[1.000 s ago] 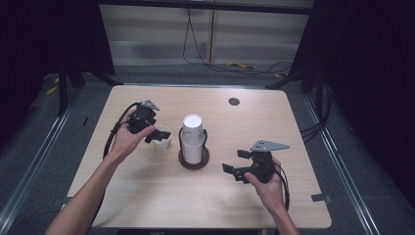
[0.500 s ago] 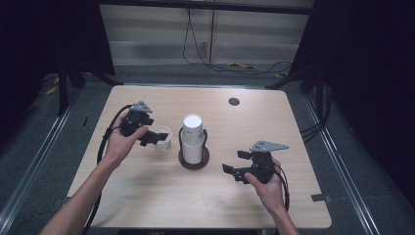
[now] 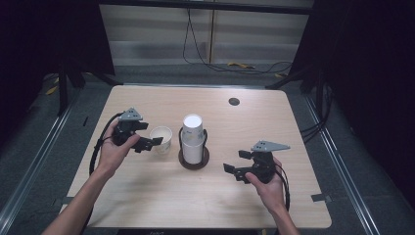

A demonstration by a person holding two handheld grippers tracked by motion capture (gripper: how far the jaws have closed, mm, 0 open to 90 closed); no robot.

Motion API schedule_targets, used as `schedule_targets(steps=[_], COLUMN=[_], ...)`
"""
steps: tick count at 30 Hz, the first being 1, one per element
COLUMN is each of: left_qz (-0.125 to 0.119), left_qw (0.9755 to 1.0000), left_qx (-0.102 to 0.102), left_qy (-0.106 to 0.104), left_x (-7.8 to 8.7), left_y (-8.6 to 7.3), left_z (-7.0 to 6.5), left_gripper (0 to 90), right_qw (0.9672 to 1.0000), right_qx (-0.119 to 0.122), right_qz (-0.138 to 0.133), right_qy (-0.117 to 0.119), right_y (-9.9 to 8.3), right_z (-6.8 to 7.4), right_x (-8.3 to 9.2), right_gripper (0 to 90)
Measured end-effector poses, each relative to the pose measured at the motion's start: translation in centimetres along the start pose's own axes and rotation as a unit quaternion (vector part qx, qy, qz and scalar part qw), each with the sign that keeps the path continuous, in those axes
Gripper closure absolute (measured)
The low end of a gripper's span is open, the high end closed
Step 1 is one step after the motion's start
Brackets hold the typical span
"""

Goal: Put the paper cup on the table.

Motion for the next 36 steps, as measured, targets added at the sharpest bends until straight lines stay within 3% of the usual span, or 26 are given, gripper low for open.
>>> schedule_targets(steps=[14,22,26,29,32,36], left_qz=[-0.026,-0.013,-0.018,-0.005,-0.011,-0.015], left_qw=[0.9996,0.9998,0.9996,0.9998,0.9996,0.9996], left_qx=[0.009,0.009,0.021,0.017,0.026,0.018], left_qy=[0.003,0.009,-0.001,0.007,0.010,0.014], left_x=[1.9,2.5,2.5,2.3,2.3,2.2], left_y=[-1.4,-3.0,-3.9,-5.0,-5.6,-6.2], left_z=[-1.4,-2.5,-3.2,-3.5,-3.9,-4.6], left_gripper=[15.7,15.7,15.8,15.7,15.7,15.7], right_qw=[1.0000,1.0000,1.0000,0.9999,0.9999,0.9999], right_qx=[-0.001,-0.006,-0.005,-0.011,-0.009,-0.008], right_qz=[0.001,0.004,0.004,0.002,0.003,0.004], right_qy=[-0.002,-0.004,-0.003,-0.003,-0.004,-0.007], right_y=[-0.1,-0.4,-0.5,-0.5,-0.6,-0.7], right_z=[-0.2,-0.4,-0.5,-0.5,-0.5,-0.4], right_x=[0.0,-0.1,-0.2,-0.2,-0.2,-0.4], right_gripper=[15.7,15.8,15.8,15.8,15.8,15.8])
Point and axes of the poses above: each handheld gripper's, and its own axes: x roughly backward along the jaws, y roughly out of its top, z roughly to its left, the point moved 10 cm from there along -x, roughly forward along the jaws, and after that the axes turned 12 degrees about -x, right-handed, at the moved point
